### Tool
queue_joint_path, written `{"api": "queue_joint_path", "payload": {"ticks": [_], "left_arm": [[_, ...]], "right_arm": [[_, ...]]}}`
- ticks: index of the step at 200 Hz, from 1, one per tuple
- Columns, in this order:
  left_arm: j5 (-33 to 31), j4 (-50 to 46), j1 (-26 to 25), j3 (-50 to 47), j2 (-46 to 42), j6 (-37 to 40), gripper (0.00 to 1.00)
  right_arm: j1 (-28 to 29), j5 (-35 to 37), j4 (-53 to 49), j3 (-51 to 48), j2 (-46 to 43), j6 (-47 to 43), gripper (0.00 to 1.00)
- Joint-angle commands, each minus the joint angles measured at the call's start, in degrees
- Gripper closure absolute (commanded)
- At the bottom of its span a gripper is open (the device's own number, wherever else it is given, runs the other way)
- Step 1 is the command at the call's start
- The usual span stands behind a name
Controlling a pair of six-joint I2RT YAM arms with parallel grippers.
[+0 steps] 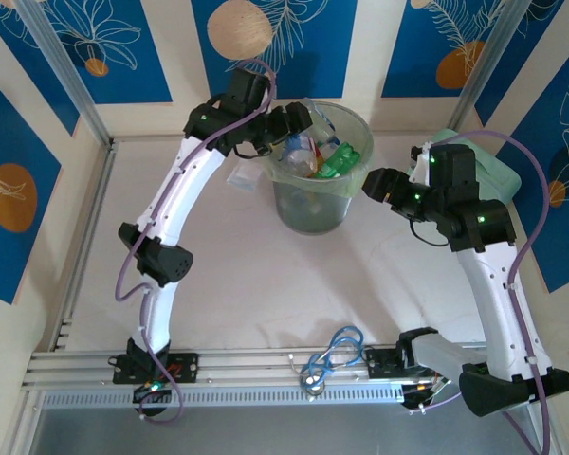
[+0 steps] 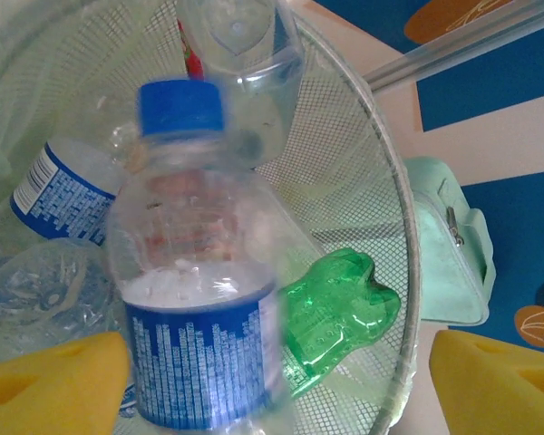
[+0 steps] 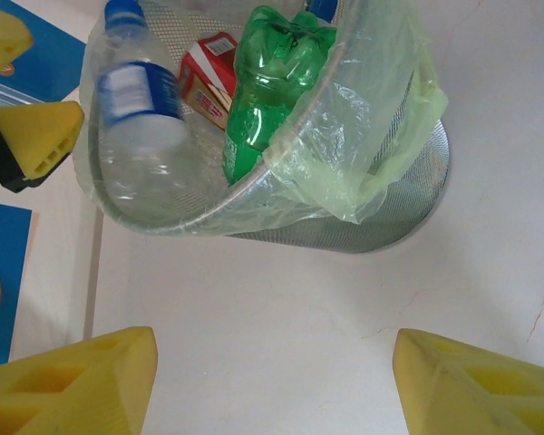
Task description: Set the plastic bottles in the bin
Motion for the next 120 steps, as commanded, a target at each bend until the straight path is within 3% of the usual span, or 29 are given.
{"api": "queue_joint_path", "payload": {"ticks": [1,37,67,86,106,120], "left_arm": [[-0.7,2.1,-0.7,-1.3,-3.6,-0.6,0.14],[-3.3,0.4,-1.1,-1.4,-5.9,1.1,0.15],[-8.8,-1.5,-1.3,-5.8,-12.6,8.7,0.15],[-14.6,5.1,-1.3,-21.3,-23.6,15.3,0.1],[-20.4,19.3,-1.0,-44.4,-37.8,21.4,0.0],[-25.9,27.5,-0.9,-59.3,-46.2,25.6,0.0]], "right_arm": [[0.5,-1.1,0.2,-0.2,0.1,0.4,0.3],[0.7,-0.3,-0.5,0.3,0.0,0.1,0.3],[0.8,0.6,-0.9,0.3,-1.1,-0.4,0.3],[1.7,2.9,0.0,-1.7,-3.0,-1.1,0.27],[3.9,8.6,3.3,-7.3,-6.7,-2.5,0.19],[4.2,11.5,7.7,-13.5,-10.4,-3.1,0.14]]}}
